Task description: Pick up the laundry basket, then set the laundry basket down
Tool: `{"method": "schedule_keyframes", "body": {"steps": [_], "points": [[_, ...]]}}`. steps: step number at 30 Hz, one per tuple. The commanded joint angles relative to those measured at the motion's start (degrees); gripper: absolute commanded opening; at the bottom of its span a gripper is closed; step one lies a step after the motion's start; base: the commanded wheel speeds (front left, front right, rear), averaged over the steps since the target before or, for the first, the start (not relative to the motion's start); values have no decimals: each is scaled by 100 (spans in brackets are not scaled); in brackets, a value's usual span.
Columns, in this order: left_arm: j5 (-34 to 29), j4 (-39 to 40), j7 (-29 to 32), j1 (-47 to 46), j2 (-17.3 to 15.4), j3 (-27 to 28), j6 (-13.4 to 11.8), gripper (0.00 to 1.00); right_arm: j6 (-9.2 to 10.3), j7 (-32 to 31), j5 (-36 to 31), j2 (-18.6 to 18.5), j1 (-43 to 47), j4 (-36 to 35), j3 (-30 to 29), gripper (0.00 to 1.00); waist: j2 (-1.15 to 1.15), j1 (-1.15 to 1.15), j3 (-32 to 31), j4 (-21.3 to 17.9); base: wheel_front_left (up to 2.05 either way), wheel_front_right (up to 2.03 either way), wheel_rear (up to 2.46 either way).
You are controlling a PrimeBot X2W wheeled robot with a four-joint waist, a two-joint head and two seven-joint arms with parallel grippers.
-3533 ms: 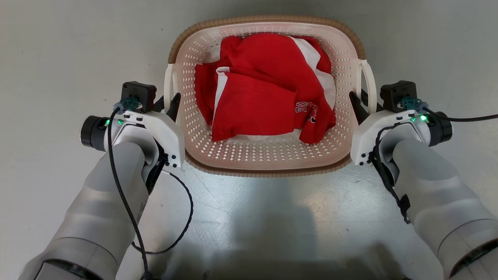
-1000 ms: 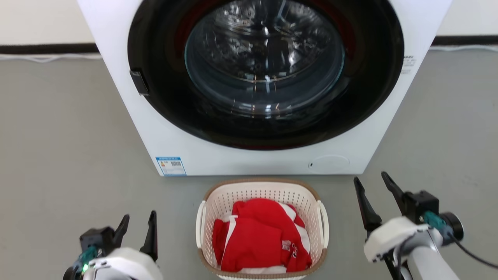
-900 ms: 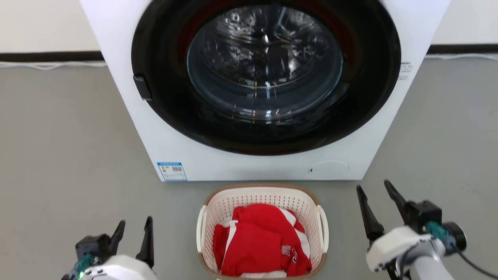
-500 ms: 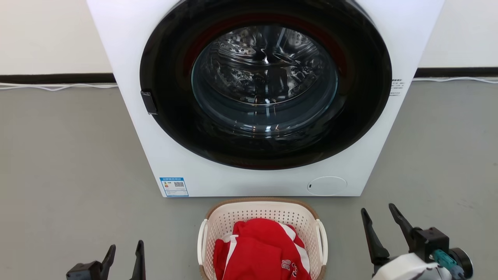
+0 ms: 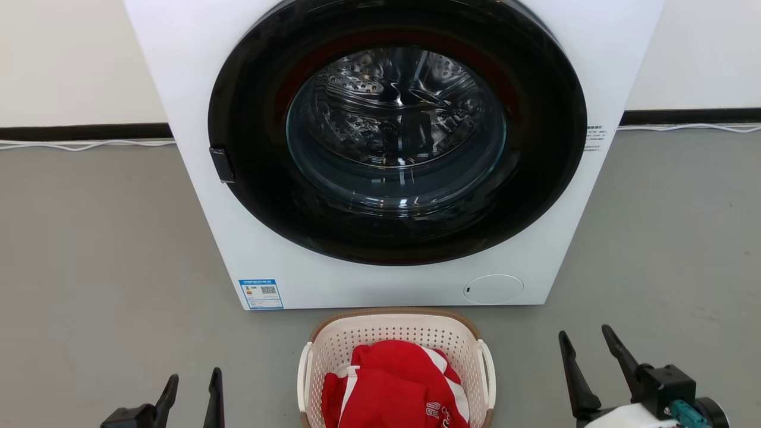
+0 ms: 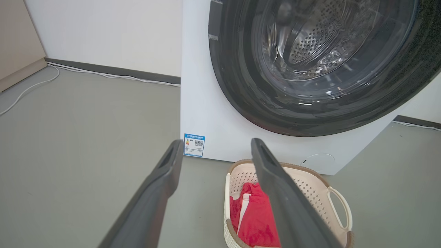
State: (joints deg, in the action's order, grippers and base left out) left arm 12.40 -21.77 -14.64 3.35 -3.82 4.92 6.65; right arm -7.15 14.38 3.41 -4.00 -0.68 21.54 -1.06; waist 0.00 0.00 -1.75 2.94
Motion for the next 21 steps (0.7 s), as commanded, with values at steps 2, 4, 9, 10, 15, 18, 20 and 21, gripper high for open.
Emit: {"method": "schedule_keyframes", "body": {"steps": [2, 4, 9, 10, 15, 18, 20, 21], "points": [[-81, 194, -36, -46, -21, 203, 48, 100, -34, 62, -93, -15, -38, -146, 118, 100, 0, 0, -9, -13, 0, 0, 0], [10, -12, 3, 83, 27, 24, 22, 0, 5, -5, -37, 23, 71, 39, -15, 0, 0, 0, -14, -21, 0, 0, 0], [169, -223, 72, 100, 79, 49, 23, 0, 6, -88, 119, 70, 93, 229, -57, 0, 0, 1, -12, -25, 0, 0, 0], [232, -219, 94, 88, 79, 56, 24, 0, 5, -112, 190, 70, 83, 226, -66, 0, 0, 3, -11, -28, 0, 0, 0], [555, -166, 178, 59, 80, 58, 26, 0, 4, -194, 553, 72, 72, 174, -82, 0, 0, 9, -14, -40, 0, 0, 0], [748, -138, 220, 38, 80, 52, 28, 0, 3, -234, 770, 73, 61, 144, -84, 0, 0, 1, 1, -47, 0, 0, 0], [876, -118, 249, 22, 81, 50, 28, 0, 2, -261, 914, 74, 52, 124, -87, 0, 0, 1, 7, -51, 0, 0, 0], [940, -108, 264, 14, 81, 49, 29, 0, 2, -276, 986, 74, 48, 115, -89, 0, 0, 0, 9, -53, 0, 0, 0]]}}
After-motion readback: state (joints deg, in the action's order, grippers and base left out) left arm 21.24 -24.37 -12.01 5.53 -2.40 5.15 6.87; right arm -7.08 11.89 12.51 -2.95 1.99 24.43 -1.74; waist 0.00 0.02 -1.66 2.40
